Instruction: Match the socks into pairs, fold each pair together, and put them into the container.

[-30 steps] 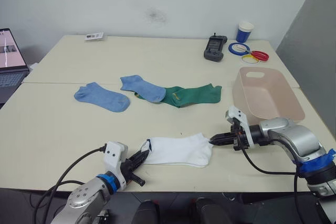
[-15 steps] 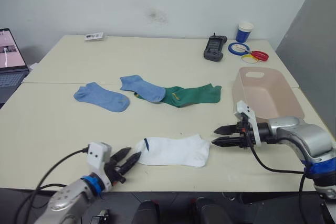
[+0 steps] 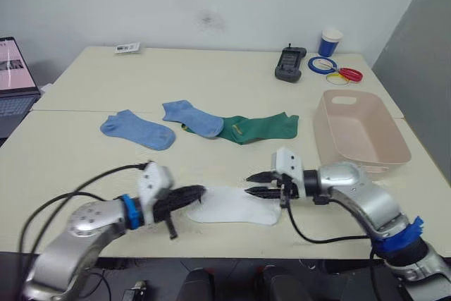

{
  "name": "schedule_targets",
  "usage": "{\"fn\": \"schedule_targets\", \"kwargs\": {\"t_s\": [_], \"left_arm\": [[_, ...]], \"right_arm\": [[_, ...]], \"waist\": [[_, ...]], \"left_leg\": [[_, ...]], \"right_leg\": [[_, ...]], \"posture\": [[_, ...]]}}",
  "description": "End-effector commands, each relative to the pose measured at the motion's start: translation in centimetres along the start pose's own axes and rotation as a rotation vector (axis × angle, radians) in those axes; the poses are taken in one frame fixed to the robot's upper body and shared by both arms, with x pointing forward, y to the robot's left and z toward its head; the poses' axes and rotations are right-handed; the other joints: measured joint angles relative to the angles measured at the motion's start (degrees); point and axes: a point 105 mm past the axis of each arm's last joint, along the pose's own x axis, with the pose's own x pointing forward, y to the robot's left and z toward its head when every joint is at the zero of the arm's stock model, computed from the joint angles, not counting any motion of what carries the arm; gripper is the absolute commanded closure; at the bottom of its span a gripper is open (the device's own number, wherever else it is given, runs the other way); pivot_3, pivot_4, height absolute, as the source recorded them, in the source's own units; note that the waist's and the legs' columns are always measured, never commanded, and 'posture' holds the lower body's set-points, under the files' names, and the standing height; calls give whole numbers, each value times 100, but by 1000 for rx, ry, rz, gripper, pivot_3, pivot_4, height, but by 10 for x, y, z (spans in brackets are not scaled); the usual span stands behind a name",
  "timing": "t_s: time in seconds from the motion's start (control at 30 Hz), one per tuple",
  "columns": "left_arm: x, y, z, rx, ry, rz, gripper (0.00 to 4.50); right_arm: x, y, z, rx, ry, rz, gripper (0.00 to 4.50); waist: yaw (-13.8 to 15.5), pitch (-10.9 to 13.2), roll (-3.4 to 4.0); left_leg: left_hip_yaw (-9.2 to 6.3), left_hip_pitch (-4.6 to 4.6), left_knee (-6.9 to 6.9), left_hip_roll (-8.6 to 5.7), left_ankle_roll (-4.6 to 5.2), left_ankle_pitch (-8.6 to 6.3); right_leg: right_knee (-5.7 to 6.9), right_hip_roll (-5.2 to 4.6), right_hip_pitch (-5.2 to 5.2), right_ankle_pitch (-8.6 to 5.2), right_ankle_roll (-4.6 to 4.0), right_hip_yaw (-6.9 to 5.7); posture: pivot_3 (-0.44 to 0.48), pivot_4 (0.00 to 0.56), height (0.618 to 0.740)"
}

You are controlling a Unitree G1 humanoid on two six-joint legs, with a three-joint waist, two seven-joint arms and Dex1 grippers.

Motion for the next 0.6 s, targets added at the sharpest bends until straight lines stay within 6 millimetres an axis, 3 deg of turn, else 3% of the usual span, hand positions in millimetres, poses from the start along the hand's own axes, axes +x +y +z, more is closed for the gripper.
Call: {"fn": "schedule_targets", "kwargs": {"t_s": [0.03,0.13,0.23,0.4,0.6], "left_arm": [[11,3,-15,44,55,14,4500],[13,4,-43,21,148,27,4500],[6,10,-57,-7,204,63,4500],[-10,19,-61,-72,223,109,4500],[-21,22,-52,-180,166,110,4500]], "right_arm": [[6,2,-6,-70,17,8,4481],[8,2,-29,-46,81,4,4481],[-2,-1,-48,-29,135,-17,4481],[-21,-4,-58,-15,167,-48,4481],[-40,2,-67,-6,195,-48,4481]], "waist": [[0,0,0],[-9,0,0],[-2,0,0],[-9,-3,3],[-6,-3,4]], "left_leg": [[-1,-1,1,1,0,0],[0,2,0,1,0,0],[-3,0,-1,4,1,0],[-2,18,-2,6,1,0],[-3,21,-2,9,1,0]], "right_leg": [[2,1,0,0,0,0],[2,3,0,0,0,-1],[2,5,-2,-1,-1,-4],[4,4,12,-1,-1,-2],[4,3,15,-1,-2,-4]], "posture": [[0,150,740],[0,150,740],[0,150,740],[0,150,740],[0,150,740]]}}
